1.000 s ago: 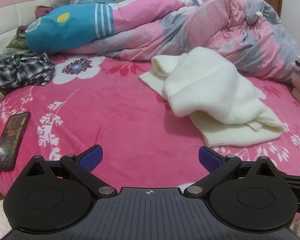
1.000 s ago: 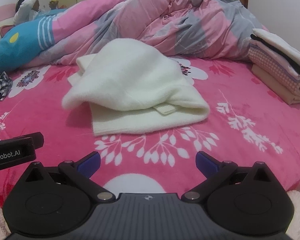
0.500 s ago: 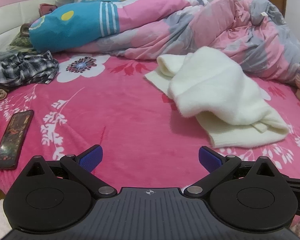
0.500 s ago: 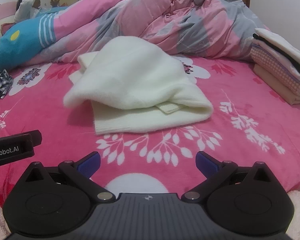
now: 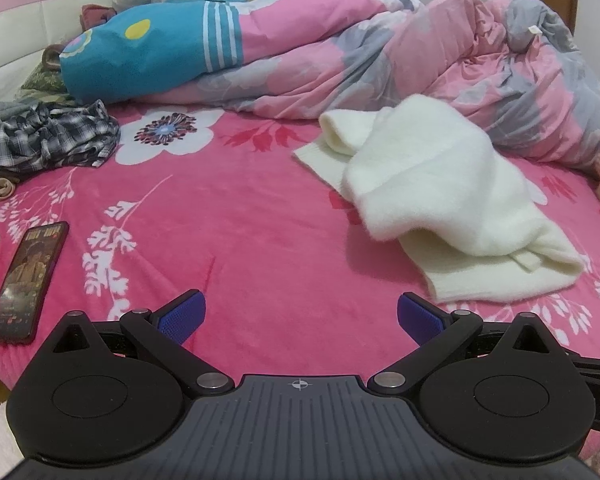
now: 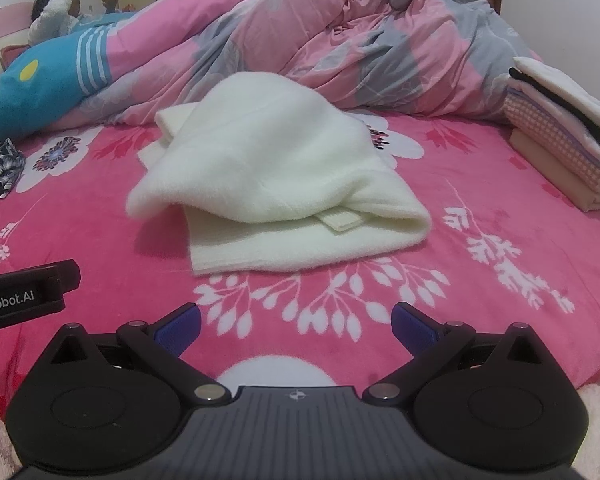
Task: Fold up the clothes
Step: 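Move both grippers toward the crumpled cream fleece sweatshirt on the bed, then grasp the cream sweatshirt edge with the right gripper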
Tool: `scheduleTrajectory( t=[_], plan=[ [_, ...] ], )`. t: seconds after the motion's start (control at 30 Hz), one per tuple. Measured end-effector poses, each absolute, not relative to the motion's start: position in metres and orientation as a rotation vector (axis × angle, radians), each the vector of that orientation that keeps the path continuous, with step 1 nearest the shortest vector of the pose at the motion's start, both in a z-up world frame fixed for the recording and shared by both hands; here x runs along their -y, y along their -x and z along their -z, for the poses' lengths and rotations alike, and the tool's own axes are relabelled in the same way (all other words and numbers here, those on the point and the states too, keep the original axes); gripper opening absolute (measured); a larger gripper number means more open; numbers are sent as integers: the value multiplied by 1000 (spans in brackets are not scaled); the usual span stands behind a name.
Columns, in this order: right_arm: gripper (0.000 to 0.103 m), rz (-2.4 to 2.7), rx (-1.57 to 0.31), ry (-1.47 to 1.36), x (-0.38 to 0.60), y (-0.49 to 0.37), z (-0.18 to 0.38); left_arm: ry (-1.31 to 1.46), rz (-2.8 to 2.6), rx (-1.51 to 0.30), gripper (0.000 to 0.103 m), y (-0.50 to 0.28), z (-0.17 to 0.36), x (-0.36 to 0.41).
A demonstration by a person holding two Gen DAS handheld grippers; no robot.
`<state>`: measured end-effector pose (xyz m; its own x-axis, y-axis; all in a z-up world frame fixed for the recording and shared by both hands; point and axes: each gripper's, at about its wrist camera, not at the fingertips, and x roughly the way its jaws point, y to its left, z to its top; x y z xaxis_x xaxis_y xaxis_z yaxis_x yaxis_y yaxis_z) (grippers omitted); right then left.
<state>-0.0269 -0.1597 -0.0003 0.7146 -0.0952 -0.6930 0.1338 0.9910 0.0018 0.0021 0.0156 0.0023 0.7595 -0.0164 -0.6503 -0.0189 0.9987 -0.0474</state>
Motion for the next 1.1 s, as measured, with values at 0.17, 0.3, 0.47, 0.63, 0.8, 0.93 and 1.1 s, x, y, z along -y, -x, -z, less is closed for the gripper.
scheduleTrajectory(
  t=[0.17,0.3,0.47,0.63,0.8,0.93,1.1],
  plan=[
    [103,131,-761,-51,161,23,1,67,6,-702,103,-7,-1,-18],
    [103,139,-752,-56,164,19,3,103,31,-675,103,-10,2,-22],
    [103,124,-704,-59,170,16,6,160,94,-640,103,-14,9,-30],
    [103,36,-578,-32,170,17,9,204,124,-600,103,-20,14,-38],
    [103,-57,-459,124,150,9,15,210,110,-590,103,-28,22,-45],
    [103,-121,-376,257,131,-5,19,225,101,-576,103,-33,28,-53],
    [100,-163,-339,480,100,-35,33,260,84,-552,103,-40,32,-65]
  ],
)
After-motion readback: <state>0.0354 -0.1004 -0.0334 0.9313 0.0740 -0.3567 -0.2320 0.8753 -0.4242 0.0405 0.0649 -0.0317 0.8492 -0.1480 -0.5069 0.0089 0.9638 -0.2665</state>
